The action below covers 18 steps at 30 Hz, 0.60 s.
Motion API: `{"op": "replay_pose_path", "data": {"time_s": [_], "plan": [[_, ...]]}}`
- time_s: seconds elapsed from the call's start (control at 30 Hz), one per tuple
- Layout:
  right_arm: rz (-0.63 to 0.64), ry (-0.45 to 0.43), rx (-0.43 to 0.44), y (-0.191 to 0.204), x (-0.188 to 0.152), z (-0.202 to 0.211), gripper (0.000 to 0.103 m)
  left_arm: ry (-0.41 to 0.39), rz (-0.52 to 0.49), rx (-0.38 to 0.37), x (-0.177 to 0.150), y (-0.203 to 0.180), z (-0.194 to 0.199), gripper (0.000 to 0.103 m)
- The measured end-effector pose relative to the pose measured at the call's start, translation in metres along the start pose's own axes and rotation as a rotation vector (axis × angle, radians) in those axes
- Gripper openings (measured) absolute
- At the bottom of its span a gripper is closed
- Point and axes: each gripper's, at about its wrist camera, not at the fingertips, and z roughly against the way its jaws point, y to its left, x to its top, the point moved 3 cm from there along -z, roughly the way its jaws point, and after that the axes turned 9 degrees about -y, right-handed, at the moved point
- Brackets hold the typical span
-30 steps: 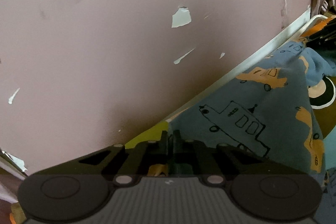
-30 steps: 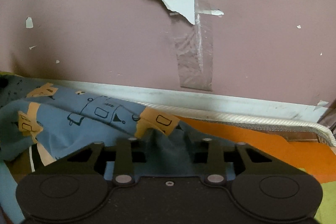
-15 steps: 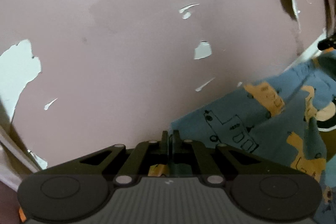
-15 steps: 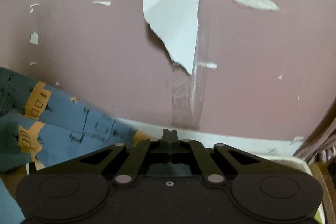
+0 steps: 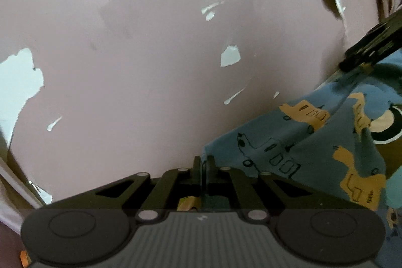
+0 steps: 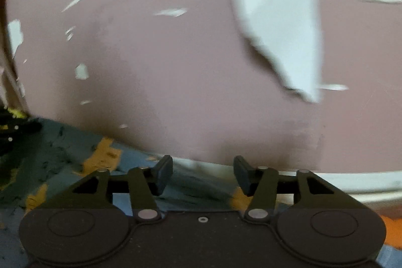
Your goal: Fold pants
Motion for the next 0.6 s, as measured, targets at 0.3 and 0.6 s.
{"op": "replay_pose_path", "data": {"time_s": [0.3, 0.6], "plan": [[0.126, 0.103, 0.021, 0.017, -0.010, -0.023, 0.047, -0.142, -0.113, -0.024, -0.017, -0.004, 0.041, 0.002], [0.207, 0.006, -0.087, 0.029, -0.003, 0.011, 0.003, -0.168, -0.115, -0.013, -0.007, -0.003, 0.056, 0.002]]}}
